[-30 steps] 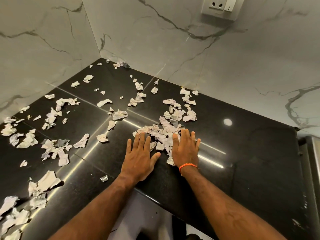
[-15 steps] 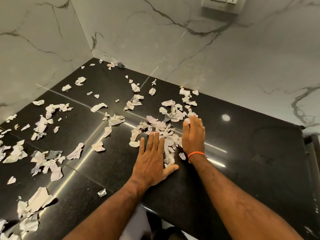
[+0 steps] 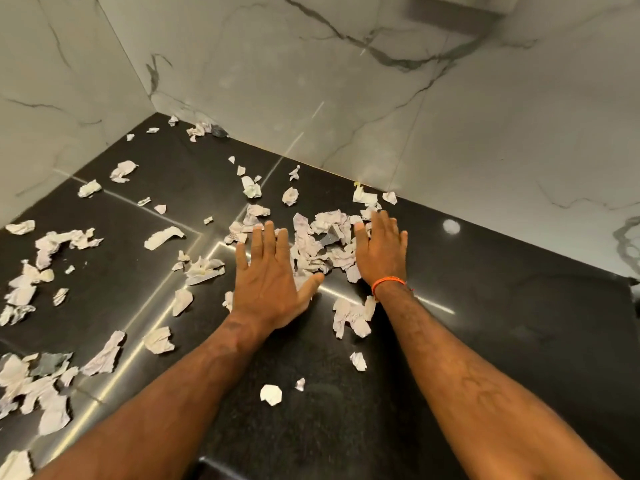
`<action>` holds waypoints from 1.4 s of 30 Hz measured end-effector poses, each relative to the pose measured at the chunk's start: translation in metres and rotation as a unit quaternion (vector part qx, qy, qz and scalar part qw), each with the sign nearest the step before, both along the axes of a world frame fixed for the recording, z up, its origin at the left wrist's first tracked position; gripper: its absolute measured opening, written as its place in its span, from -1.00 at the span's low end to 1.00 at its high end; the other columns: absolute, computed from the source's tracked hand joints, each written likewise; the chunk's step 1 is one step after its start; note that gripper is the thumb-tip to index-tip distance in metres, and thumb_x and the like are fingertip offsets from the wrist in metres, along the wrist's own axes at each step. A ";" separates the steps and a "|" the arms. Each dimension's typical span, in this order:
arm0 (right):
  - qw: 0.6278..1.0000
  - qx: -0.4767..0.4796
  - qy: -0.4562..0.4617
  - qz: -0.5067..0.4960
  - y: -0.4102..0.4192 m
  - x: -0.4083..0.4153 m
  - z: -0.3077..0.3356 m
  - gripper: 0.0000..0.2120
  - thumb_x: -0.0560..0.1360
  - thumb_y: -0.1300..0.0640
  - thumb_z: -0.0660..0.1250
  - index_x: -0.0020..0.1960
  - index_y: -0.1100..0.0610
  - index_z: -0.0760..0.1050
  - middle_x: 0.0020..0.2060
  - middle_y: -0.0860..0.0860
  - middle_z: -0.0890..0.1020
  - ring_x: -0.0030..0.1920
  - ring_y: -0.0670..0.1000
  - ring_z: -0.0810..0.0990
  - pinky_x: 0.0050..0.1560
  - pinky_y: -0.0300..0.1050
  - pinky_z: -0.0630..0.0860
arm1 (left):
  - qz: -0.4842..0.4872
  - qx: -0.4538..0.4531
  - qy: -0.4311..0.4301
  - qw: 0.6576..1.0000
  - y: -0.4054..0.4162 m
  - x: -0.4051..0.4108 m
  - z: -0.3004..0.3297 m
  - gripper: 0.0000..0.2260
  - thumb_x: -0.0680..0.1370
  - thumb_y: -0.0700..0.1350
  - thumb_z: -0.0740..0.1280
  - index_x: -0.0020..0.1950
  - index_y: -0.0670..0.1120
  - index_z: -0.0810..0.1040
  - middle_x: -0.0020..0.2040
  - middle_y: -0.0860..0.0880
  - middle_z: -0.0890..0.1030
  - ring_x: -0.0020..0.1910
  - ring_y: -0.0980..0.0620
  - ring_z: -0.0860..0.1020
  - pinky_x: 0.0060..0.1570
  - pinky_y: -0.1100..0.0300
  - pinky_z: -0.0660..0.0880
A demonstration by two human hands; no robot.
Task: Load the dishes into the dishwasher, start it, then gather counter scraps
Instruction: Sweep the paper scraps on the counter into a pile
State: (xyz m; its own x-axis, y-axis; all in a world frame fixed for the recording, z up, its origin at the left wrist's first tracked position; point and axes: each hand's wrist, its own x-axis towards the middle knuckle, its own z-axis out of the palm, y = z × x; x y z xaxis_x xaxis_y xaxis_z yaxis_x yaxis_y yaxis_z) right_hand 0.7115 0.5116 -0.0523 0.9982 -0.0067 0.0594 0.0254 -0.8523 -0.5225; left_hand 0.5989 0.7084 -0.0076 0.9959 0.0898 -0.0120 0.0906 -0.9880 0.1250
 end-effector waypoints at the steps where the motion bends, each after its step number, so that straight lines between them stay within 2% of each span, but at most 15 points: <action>1: 0.999 0.004 -0.015 0.028 0.004 0.005 -0.001 -0.44 0.66 -0.19 -0.06 0.56 0.06 0.23 0.57 0.08 0.25 0.59 0.12 0.10 0.58 0.20 -0.06 | -0.009 -0.004 0.008 1.000 -0.003 0.006 0.001 -0.06 0.52 0.51 -0.08 0.66 -0.14 -0.10 0.66 -0.18 -0.15 0.63 -0.17 -0.19 0.57 -0.26 -0.12; 4: 0.999 0.015 -0.039 0.001 0.004 0.026 0.002 -0.45 0.67 -0.18 -0.02 0.56 0.08 0.25 0.59 0.08 0.20 0.60 0.13 0.05 0.57 0.21 0.01 | -0.043 -0.003 0.033 0.999 -0.009 0.022 0.003 -0.09 0.54 0.49 -0.09 0.66 -0.13 -0.14 0.66 -0.18 -0.18 0.63 -0.17 -0.22 0.57 -0.23 -0.17; 8: 0.999 -0.026 0.016 -0.044 0.002 0.059 0.006 -0.43 0.67 -0.18 0.01 0.57 0.10 0.22 0.60 0.10 0.15 0.60 0.16 0.04 0.57 0.25 -0.05 | -0.100 0.022 0.064 0.993 -0.007 0.034 0.001 -0.11 0.56 0.47 -0.10 0.66 -0.12 -0.13 0.66 -0.17 -0.17 0.63 -0.15 -0.22 0.58 -0.23 -0.13; 12: 0.995 -0.022 -0.022 0.099 0.018 0.059 0.002 -0.51 0.67 -0.13 0.04 0.52 0.06 0.30 0.52 0.08 0.34 0.54 0.12 0.23 0.56 0.25 0.04 | -0.087 0.021 0.071 0.993 0.002 0.039 0.001 -0.14 0.57 0.45 -0.10 0.66 -0.12 -0.09 0.67 -0.15 -0.12 0.64 -0.14 -0.18 0.58 -0.20 -0.12; 14: 0.996 0.044 -0.027 0.074 0.023 0.066 0.004 -0.49 0.66 -0.13 0.03 0.51 0.08 0.32 0.50 0.08 0.38 0.52 0.10 0.29 0.55 0.19 0.12 | -0.075 0.010 0.066 0.995 0.008 0.035 -0.001 -0.16 0.58 0.45 -0.14 0.66 -0.10 -0.05 0.67 -0.15 -0.09 0.64 -0.12 -0.16 0.59 -0.19 -0.12; 17: 0.998 -0.017 0.016 0.059 0.032 0.086 0.007 -0.43 0.66 -0.17 0.02 0.57 0.08 0.21 0.59 0.08 0.19 0.58 0.14 0.13 0.57 0.21 0.00 | -0.073 0.015 0.049 0.996 0.019 0.024 -0.004 -0.18 0.58 0.44 -0.21 0.66 -0.09 0.00 0.67 -0.14 -0.03 0.65 -0.12 -0.12 0.59 -0.18 -0.09; 20: 0.979 -0.108 0.052 0.163 0.046 0.086 0.012 -0.46 0.68 -0.16 -0.02 0.60 -0.02 0.13 0.62 -0.04 0.09 0.61 0.12 -0.03 0.55 0.27 -0.16 | -0.065 0.016 0.043 0.997 0.029 0.014 -0.003 -0.19 0.58 0.43 -0.23 0.66 -0.08 -0.01 0.67 -0.14 -0.01 0.65 -0.12 -0.12 0.59 -0.18 -0.09; 24: 0.955 -0.073 0.088 0.273 0.054 0.050 0.013 -0.51 0.70 -0.14 -0.03 0.60 -0.05 0.18 0.61 -0.11 0.11 0.62 0.02 -0.08 0.57 0.19 -0.24 | -0.048 0.008 0.064 0.997 0.034 0.001 -0.001 -0.18 0.57 0.44 -0.23 0.66 -0.08 -0.01 0.67 -0.14 -0.03 0.64 -0.12 -0.13 0.58 -0.21 -0.07; 26: 0.950 -0.002 0.119 0.289 0.051 0.031 0.017 -0.54 0.71 -0.10 0.01 0.57 -0.02 0.25 0.59 -0.08 0.19 0.61 0.01 -0.01 0.57 0.15 -0.21 | -0.041 0.001 0.073 0.996 0.030 -0.009 0.001 -0.19 0.59 0.43 -0.20 0.66 -0.09 -0.02 0.67 -0.13 -0.04 0.64 -0.11 -0.14 0.59 -0.20 -0.10; 28: 0.956 0.092 0.120 0.252 0.043 0.009 0.026 -0.57 0.71 -0.03 0.05 0.54 0.05 0.32 0.55 0.00 0.31 0.58 0.03 0.16 0.59 0.08 -0.05 | -0.037 -0.012 0.075 0.996 0.029 -0.026 0.006 -0.21 0.60 0.41 -0.17 0.67 -0.09 -0.03 0.67 -0.12 -0.05 0.64 -0.10 -0.16 0.59 -0.18 -0.12; 30: 0.975 0.108 0.094 0.173 0.029 -0.004 0.029 -0.56 0.71 -0.03 0.05 0.53 0.11 0.33 0.52 0.08 0.36 0.53 0.07 0.28 0.55 0.07 0.09 | -0.041 -0.019 0.074 0.996 0.028 -0.035 0.004 -0.22 0.61 0.40 -0.15 0.67 -0.09 -0.05 0.67 -0.12 -0.06 0.64 -0.10 -0.16 0.59 -0.18 -0.13; 34: 0.979 0.006 0.104 0.178 0.015 -0.060 0.023 -0.49 0.72 -0.08 -0.05 0.60 0.09 0.14 0.60 0.04 0.17 0.61 0.05 0.02 0.58 0.11 -0.17 | -0.055 -0.018 0.066 0.996 0.026 -0.067 0.007 -0.20 0.60 0.41 -0.16 0.67 -0.10 -0.05 0.67 -0.13 -0.08 0.64 -0.10 -0.17 0.59 -0.17 -0.12; 37: 0.969 0.088 0.127 0.192 0.017 -0.093 0.027 -0.49 0.72 -0.10 -0.03 0.61 0.06 0.13 0.59 0.00 0.18 0.60 -0.03 0.05 0.60 0.02 -0.16 | -0.071 -0.026 0.054 0.996 0.023 -0.086 0.006 -0.22 0.61 0.40 -0.12 0.67 -0.09 -0.04 0.67 -0.14 -0.06 0.64 -0.10 -0.17 0.59 -0.16 -0.13; 39: 0.970 0.153 0.118 0.147 0.013 -0.113 0.034 -0.52 0.71 -0.12 0.00 0.57 0.03 0.24 0.54 -0.02 0.31 0.55 -0.03 0.22 0.59 0.04 0.03 | -0.083 -0.024 0.043 0.995 0.023 -0.101 0.003 -0.22 0.61 0.40 -0.11 0.67 -0.09 -0.05 0.67 -0.14 -0.06 0.64 -0.11 -0.16 0.59 -0.16 -0.12; 42: 0.994 0.103 0.008 0.032 0.007 -0.152 0.026 -0.66 0.69 -0.11 -0.02 0.24 0.00 0.43 0.19 -0.02 0.57 0.21 0.07 0.51 0.34 0.19 0.38 | -0.094 -0.020 0.028 0.995 0.025 -0.122 -0.003 -0.20 0.60 0.40 -0.13 0.67 -0.11 -0.09 0.67 -0.14 -0.13 0.64 -0.12 -0.20 0.59 -0.17 -0.14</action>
State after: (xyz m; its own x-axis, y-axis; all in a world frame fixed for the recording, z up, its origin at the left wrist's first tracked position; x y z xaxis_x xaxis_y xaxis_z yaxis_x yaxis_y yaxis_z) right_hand 0.5593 0.5188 -0.0258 0.9978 0.0459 0.0470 0.0657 -0.7241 -0.6865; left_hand 0.4769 0.7332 -0.0103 0.9928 -0.0991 -0.0679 -0.0868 -0.9826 0.1643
